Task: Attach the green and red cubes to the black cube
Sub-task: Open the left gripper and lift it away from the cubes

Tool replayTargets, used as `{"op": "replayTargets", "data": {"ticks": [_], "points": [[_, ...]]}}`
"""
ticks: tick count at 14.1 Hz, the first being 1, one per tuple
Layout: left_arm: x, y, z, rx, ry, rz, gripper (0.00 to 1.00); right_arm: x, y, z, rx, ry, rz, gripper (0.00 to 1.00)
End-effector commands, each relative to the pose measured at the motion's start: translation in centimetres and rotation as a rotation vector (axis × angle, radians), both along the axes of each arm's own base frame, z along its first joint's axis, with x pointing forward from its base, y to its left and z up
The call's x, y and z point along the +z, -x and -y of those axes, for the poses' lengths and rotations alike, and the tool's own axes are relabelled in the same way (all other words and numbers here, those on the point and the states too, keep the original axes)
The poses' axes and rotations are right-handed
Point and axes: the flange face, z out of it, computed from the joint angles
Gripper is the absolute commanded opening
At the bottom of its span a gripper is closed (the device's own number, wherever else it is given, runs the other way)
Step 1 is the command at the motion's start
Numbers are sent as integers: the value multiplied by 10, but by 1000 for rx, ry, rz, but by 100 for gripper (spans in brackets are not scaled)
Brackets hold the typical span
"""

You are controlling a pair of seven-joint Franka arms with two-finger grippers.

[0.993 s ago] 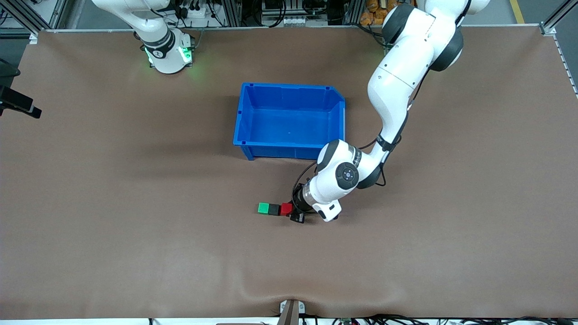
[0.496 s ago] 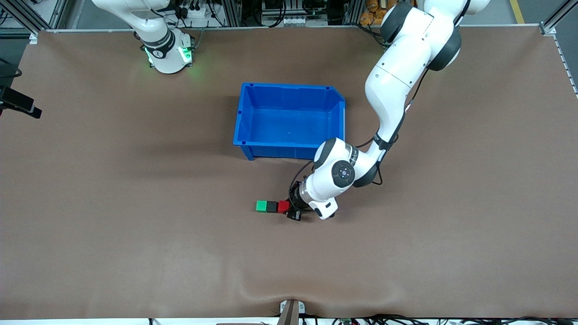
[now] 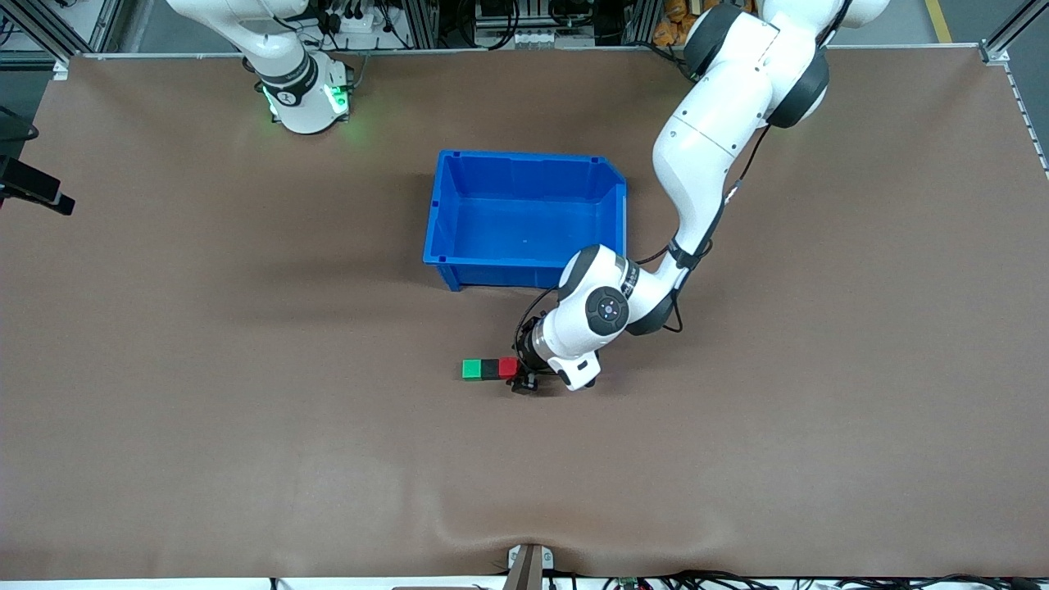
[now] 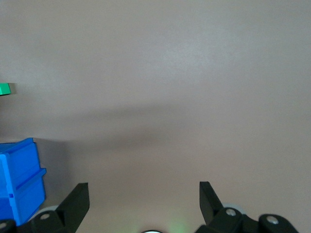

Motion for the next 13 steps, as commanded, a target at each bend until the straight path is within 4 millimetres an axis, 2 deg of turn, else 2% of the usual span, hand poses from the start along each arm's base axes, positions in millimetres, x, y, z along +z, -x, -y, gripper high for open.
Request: {"op": "replayTargets", "data": {"ticks": [1,3,4,5,7,8,11,13], "points": [[63,-21,-22,13,3,-14,100,5,2,1,-21,8,-2,100],[108,-31,-39,2,4,-21,100,5,2,2,-22,8,-2,100],[136,-36,-52,-30,-10,3,100,5,2,-1,-16,9,-2,100],[156,-36,-60,-113,-29,22,100,5,2,-1,-16,9,-2,100],[180,-37,-90,-208,-65,-26,100,5,1,-4,-10,12,-2,100],[199,-42,-109,-238,-82,-15,100,5,1,-4,-9,15,-3,100],[250,-39,-154,-304,-103,-59,100,6,2,-5,-8,17,-2,100],[288,-30,-182,-407,-112,-63,100,5,2,-7,-3,16,-5,100]]}}
